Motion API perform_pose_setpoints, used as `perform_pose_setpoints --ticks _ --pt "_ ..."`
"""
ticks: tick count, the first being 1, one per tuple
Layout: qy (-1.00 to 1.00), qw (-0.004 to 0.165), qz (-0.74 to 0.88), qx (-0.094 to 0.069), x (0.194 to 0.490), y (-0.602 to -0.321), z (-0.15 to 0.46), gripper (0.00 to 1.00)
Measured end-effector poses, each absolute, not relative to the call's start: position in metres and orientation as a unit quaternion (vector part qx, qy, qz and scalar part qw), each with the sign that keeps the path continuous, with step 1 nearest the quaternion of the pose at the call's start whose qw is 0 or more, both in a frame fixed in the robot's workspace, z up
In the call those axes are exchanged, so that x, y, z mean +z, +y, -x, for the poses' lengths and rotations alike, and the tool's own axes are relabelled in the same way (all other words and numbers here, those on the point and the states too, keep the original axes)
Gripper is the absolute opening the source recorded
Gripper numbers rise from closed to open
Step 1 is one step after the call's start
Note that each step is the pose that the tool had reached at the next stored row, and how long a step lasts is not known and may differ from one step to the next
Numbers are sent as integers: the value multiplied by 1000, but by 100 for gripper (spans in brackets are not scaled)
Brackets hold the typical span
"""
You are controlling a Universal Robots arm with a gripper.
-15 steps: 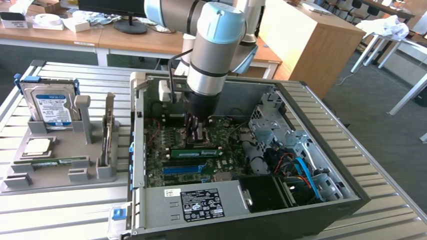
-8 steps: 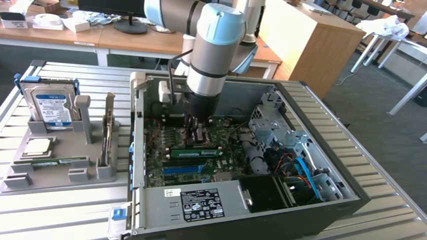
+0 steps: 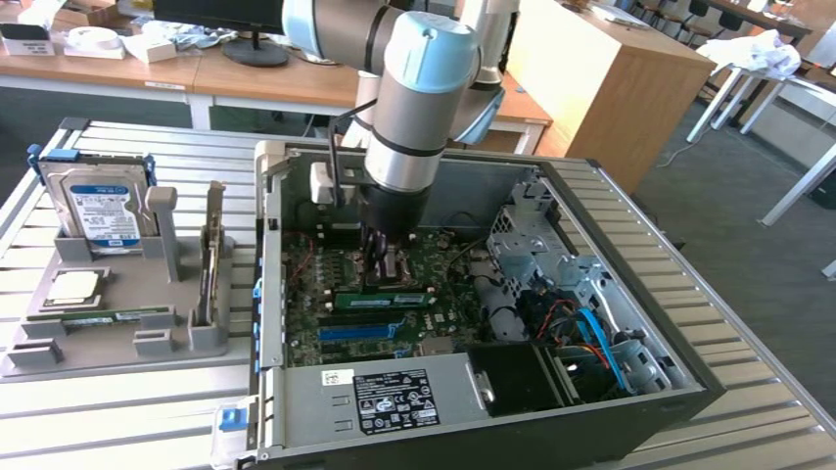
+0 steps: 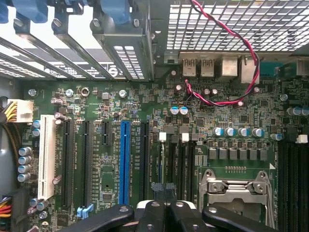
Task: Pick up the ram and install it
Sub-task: 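Press down the ram until it locks into place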
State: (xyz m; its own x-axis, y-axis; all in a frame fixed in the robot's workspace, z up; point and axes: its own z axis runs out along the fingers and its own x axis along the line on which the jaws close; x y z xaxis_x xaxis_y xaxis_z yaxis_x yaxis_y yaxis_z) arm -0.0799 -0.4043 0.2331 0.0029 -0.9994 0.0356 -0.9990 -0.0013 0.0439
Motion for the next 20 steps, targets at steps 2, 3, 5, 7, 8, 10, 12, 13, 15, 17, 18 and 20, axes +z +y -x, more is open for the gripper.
perform_pose_setpoints --ticks 2,3,5,7,8,10,12,13,15,17,18,20 --pt "-706 28 -708 -3 233 -404 80 10" --pt "-706 28 -708 -3 233 -404 80 10" --pt "-706 28 -708 -3 232 -404 80 10" --pt "-706 28 -708 -3 231 -404 80 10" --pt "-706 28 -708 -3 231 -404 80 10" --pt "-706 28 -708 -3 230 -404 80 10" --pt "-706 27 -708 -3 230 -404 80 10" --pt "-706 27 -708 -3 230 -404 80 10" --pt "-706 27 -708 -3 230 -404 80 10" --pt "-706 27 -708 -3 230 -404 80 10" --pt "-706 27 -708 -3 230 -404 80 10" --pt "-706 27 -708 -3 229 -404 80 10"
